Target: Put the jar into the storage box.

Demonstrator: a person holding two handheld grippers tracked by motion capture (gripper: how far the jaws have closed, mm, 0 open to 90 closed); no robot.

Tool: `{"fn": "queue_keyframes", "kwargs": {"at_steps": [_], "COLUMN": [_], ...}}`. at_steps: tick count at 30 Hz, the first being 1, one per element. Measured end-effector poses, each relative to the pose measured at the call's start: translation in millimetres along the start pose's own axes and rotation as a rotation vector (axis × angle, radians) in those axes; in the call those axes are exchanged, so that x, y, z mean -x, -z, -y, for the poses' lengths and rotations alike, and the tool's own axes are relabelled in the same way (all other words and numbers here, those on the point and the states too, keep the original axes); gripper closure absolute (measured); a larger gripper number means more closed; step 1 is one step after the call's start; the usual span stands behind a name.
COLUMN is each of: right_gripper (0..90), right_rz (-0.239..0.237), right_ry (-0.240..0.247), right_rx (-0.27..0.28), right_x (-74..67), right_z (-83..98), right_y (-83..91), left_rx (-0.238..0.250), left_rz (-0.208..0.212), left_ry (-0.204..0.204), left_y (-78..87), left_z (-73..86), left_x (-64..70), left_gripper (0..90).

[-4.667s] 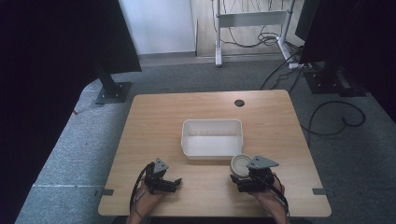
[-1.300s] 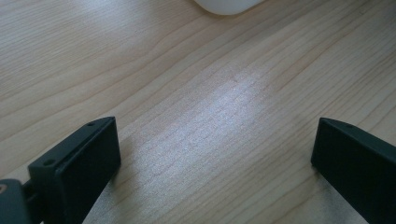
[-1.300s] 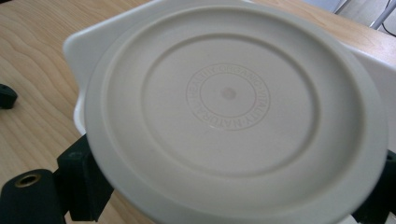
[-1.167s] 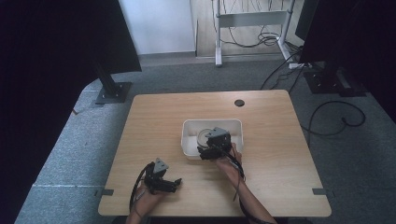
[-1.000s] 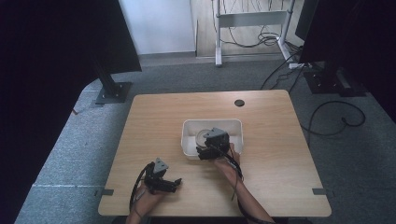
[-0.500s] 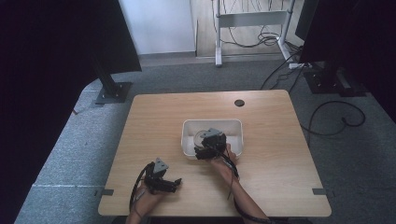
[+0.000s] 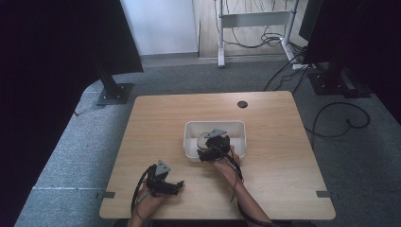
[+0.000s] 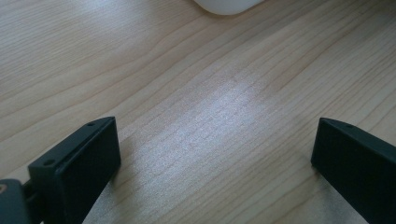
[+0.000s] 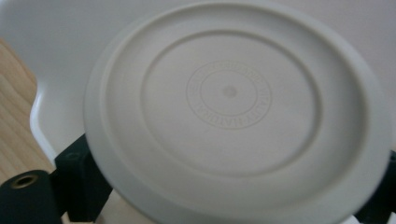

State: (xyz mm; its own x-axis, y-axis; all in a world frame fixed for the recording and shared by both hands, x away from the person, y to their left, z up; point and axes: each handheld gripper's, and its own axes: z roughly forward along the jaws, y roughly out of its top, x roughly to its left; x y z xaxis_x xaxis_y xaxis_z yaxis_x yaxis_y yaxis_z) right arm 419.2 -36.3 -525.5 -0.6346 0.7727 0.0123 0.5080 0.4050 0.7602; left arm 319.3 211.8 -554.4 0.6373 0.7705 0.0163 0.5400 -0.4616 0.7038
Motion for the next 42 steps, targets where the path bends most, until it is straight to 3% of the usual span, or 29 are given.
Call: {"fn": "queue_keyframes", "kwargs": {"at_steps": [12,42], "right_gripper": [3.0,4.2], "right_rz": [-0.007,-0.039], "right_ry": [-0.012,0.044], "right_rx": [0.018,0.072], "right_x": [1.2,4.2], "right_z": [0.7,6.9], "right_y": [7.7,47.1], "left_rx": [-0.002,-0.002], "left_rz": [0.0,0.0], "left_ry": [0.0,-0.001], "left_y": [0.1,0.2], "left_z": [-0.1,-0.1], "left_x": [0.0,0.0], "left_gripper": [1.1,1.1]}}
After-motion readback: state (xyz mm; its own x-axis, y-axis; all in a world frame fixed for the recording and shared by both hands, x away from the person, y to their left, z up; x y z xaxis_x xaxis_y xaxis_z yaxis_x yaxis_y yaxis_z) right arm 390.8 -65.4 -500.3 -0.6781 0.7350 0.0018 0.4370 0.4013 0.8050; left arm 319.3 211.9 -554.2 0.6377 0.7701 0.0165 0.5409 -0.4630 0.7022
